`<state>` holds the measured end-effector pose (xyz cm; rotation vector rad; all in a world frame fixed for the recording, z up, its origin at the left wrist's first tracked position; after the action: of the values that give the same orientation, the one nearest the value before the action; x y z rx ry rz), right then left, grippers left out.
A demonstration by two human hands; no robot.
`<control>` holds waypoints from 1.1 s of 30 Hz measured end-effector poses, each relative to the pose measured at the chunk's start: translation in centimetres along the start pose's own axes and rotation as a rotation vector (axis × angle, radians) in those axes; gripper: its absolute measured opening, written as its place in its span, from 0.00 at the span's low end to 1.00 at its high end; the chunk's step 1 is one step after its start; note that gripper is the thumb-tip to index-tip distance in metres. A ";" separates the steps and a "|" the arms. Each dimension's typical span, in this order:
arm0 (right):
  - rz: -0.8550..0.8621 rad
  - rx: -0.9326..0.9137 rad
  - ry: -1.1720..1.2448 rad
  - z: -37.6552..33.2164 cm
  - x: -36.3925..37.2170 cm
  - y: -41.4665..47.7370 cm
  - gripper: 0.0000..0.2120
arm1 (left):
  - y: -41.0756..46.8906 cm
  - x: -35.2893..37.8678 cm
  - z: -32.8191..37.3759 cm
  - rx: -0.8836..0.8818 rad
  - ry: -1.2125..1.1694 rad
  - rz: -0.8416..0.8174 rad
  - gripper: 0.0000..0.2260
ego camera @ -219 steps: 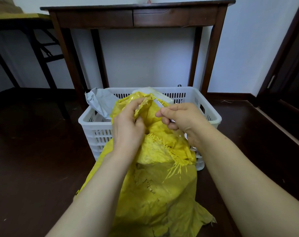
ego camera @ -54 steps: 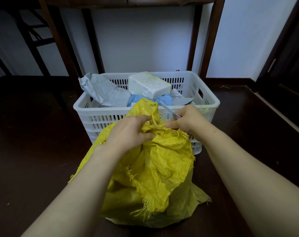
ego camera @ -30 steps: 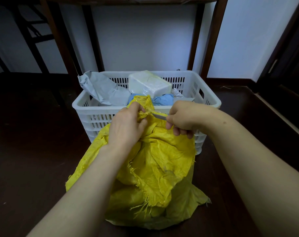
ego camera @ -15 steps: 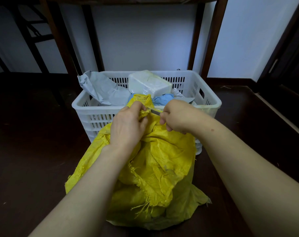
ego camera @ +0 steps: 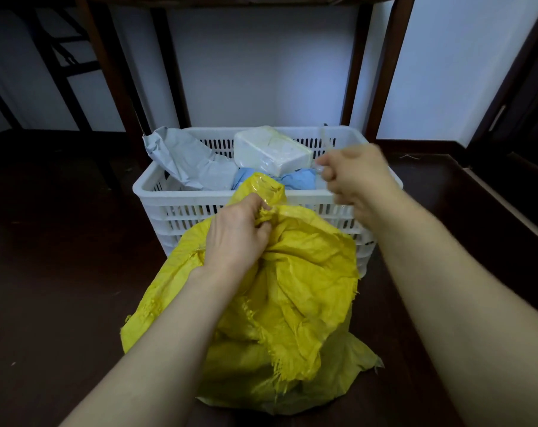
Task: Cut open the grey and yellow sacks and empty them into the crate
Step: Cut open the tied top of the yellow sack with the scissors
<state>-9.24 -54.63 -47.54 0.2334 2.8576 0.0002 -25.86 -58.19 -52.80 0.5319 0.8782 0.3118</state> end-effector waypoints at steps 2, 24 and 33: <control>0.010 -0.025 -0.050 0.4 -1.1 0.2 0.11 | 0.1 -0.5 -0.8 -0.036 0.011 0.020 0.08; 0.028 0.141 -0.173 4.4 -2.7 1.5 0.10 | 3.1 -7.2 -1.8 -0.247 0.271 0.106 0.29; -0.032 0.074 -1.013 2.6 -2.0 0.1 0.08 | 1.8 -3.0 0.4 -0.218 0.375 -0.426 0.19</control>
<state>-6.64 -54.86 -49.52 0.1402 1.8521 -0.1763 -27.42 -58.18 -49.67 0.0734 1.2760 0.1144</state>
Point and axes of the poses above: each hand's wrist, its own y-axis towards the middle knuckle, its own x-axis out of the palm, z = x × y, the point moved 4 cm from there along y, towards the middle knuckle, and after that the axes turned 1 degree about x, right-handed, at the moved point
